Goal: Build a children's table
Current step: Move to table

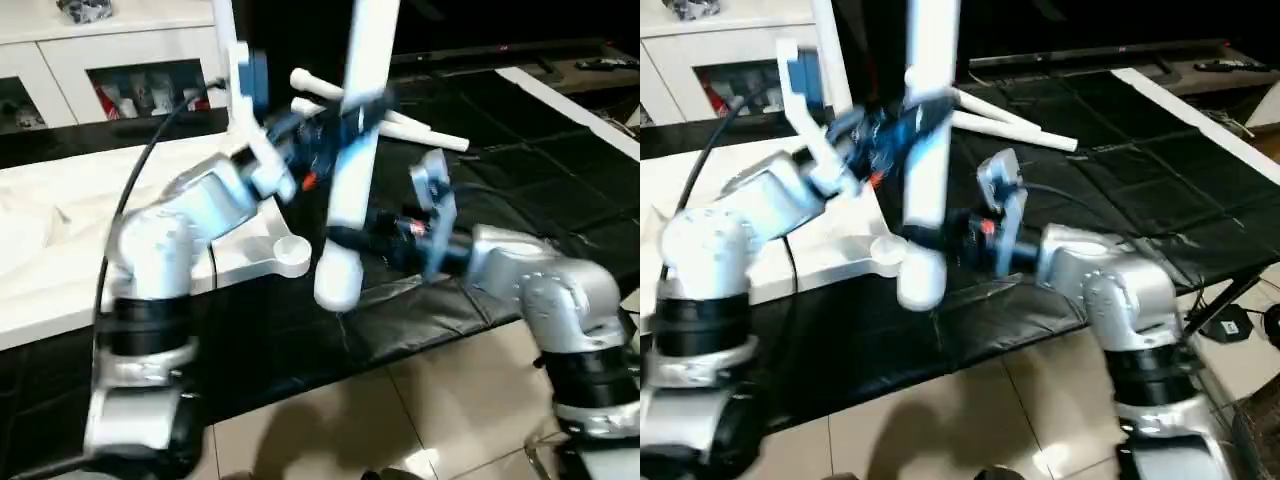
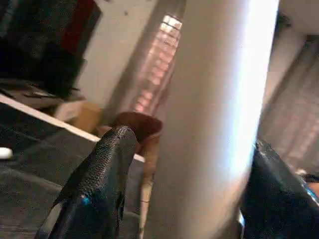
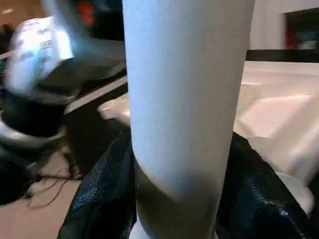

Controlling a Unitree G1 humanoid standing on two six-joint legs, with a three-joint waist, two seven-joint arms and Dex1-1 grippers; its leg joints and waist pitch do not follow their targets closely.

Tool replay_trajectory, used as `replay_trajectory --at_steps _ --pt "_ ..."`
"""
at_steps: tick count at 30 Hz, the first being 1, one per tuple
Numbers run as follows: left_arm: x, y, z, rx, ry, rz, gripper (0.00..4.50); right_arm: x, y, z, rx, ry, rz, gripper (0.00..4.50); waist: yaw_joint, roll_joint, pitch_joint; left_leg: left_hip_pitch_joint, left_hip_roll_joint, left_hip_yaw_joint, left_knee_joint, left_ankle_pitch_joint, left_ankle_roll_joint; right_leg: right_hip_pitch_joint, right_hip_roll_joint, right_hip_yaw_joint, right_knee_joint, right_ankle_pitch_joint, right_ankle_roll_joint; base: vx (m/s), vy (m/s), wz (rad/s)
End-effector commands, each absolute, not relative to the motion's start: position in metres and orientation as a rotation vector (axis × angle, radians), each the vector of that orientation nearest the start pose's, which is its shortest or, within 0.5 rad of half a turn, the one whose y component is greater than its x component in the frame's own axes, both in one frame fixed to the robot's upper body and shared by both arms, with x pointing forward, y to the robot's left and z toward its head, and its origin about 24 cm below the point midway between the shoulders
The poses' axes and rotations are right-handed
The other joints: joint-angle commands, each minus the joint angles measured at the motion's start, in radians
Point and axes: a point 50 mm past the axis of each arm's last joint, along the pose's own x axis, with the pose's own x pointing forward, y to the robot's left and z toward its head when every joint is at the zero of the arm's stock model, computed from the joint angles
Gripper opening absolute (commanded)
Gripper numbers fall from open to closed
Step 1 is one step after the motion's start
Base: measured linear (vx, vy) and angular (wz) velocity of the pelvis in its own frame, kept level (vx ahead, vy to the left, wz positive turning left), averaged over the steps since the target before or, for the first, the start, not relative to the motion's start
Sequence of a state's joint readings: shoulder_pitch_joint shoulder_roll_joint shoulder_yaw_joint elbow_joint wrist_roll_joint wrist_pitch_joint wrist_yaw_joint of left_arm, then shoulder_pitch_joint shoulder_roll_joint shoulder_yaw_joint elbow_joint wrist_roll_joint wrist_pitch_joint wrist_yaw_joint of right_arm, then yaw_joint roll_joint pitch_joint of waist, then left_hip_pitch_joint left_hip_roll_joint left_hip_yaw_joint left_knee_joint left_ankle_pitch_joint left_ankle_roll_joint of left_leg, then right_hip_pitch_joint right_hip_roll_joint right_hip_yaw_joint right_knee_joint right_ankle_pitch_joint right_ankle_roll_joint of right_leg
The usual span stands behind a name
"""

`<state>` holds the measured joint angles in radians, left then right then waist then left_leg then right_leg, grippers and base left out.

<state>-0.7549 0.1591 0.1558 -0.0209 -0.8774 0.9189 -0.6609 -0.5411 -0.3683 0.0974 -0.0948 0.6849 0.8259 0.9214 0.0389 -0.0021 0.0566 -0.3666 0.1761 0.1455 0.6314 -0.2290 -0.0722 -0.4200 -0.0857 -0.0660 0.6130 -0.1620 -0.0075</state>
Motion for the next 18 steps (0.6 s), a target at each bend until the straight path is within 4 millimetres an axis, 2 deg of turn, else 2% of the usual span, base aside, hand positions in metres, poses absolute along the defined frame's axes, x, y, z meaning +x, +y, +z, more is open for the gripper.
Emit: replay_trajectory --at_steps 1,7,13,18 --pt "0.306 0.082 0.223 -0.545 0.016 -1.346 3.18 0.279 -0.099 0.158 0.237 0.219 1.432 1.89 0.006 -0.007 -0.073 -0.002 0.031 0.007 -0.071 0.002 0.077 0.074 -0.043 0.039 -0.055 -0.162 -0.247 0.000 0.000 0.00" --pt "0.287 0.087 0.232 -0.609 -0.012 -1.617 3.18 0.271 -0.103 0.155 0.228 0.255 1.573 1.89 0.008 -0.009 -0.072 -0.004 0.030 0.008 -0.072 -0.016 0.060 0.076 -0.044 0.040 -0.056 -0.182 -0.245 0.000 0.000 0.00" --pt "0.288 0.086 0.230 -0.596 0.005 -1.615 2.84 0.273 -0.105 0.153 0.218 0.275 1.581 1.89 0.009 -0.010 -0.073 -0.004 0.030 0.008 -0.071 -0.004 0.061 0.076 -0.044 0.040 -0.055 -0.183 -0.241 0.000 0.000 0.00" --pt "0.289 0.087 0.228 -0.588 0.014 -1.621 2.84 0.275 -0.107 0.152 0.210 0.275 1.577 1.89 0.010 -0.010 -0.073 -0.004 0.030 0.008 -0.071 -0.003 0.056 0.076 -0.044 0.039 -0.057 -0.199 -0.232 0.000 0.000 0.00"
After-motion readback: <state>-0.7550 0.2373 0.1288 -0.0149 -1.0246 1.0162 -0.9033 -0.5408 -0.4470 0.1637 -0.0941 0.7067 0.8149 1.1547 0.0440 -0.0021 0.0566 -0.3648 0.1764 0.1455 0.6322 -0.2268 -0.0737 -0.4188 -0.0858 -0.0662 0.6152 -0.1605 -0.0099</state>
